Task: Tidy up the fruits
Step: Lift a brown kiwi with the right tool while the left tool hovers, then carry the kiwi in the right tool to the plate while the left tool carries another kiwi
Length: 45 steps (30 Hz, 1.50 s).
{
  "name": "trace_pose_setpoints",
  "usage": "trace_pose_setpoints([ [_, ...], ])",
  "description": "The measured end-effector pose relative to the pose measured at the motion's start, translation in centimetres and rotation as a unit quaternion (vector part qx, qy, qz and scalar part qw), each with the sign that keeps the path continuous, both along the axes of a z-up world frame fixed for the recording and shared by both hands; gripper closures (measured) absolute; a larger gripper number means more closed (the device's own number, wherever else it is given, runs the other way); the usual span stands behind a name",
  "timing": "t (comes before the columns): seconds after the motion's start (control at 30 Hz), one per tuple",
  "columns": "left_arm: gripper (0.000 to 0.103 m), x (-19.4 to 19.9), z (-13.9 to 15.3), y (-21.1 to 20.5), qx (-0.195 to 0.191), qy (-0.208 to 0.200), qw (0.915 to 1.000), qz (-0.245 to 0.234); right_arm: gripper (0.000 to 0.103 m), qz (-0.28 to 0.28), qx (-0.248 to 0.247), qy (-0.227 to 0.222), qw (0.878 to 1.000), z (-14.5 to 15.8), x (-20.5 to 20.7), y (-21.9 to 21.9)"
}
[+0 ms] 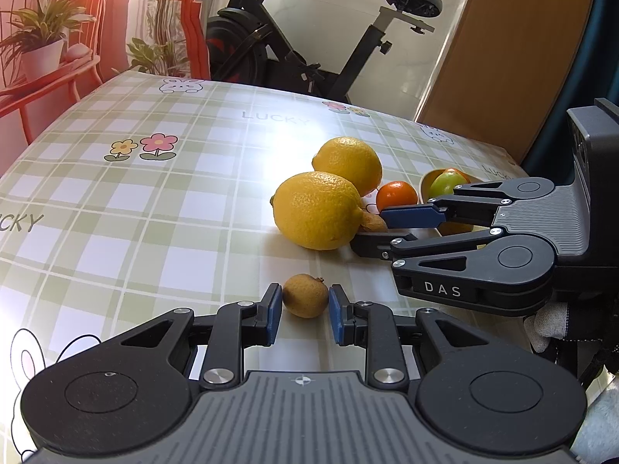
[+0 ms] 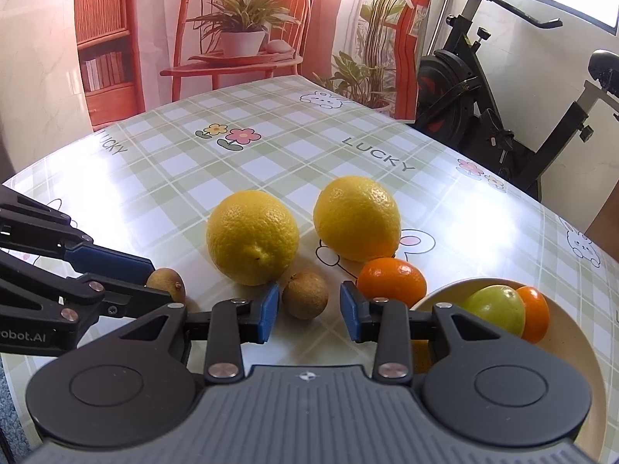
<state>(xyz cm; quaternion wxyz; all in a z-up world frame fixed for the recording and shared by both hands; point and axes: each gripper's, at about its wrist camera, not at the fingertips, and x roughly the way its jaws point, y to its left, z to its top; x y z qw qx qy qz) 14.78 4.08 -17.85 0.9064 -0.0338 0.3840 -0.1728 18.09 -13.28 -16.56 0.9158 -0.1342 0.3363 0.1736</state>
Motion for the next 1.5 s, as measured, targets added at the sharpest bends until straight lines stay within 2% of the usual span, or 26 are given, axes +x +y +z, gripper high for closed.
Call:
trace_pose_setpoints([
  [0.07,0.075,0.0,0.0,0.0,0.0,0.0,1.0,0.0,0.068,0.004,0.001,0.004,1.0,-0.1,0.1,0.1],
  [0.1,0.075,0.0,0.0,0.0,0.0,0.0,1.0,0.0,0.074,0.005,0.001,0.006,1.0,-0.2,0.1,0.1],
  [0.43,0.075,-0.1,0.0,0.0,0.002,-0.001,1.0,0.002,0.074,-0.01,0.029,0.003,1.0,-0.2,-1.3,-0.4],
  [0.77,0.075,-0.4,0.1,-0.3,0.004,-0.002,1.0,0.0,0.075,-0.067,0.097,-0.014,0.993,0.7,-5.2,-2.6],
  [1.03,0.077,-0.6,0.3,-0.4,0.013,-0.005,0.9999,-0.004,0.074,-0.072,0.11,-0.032,0.991,1.3,-6.4,-2.9],
  [1.23,0.076,-0.4,0.9,-0.1,0.02,-0.011,0.9997,0.012,0.075,-0.071,0.122,-0.043,0.989,1.8,-7.1,-3.1],
  [1.5,0.074,0.2,0.3,-0.9,0.034,-0.001,0.9994,-0.002,0.074,-0.074,0.133,-0.046,0.987,1.8,-7.4,-3.5],
])
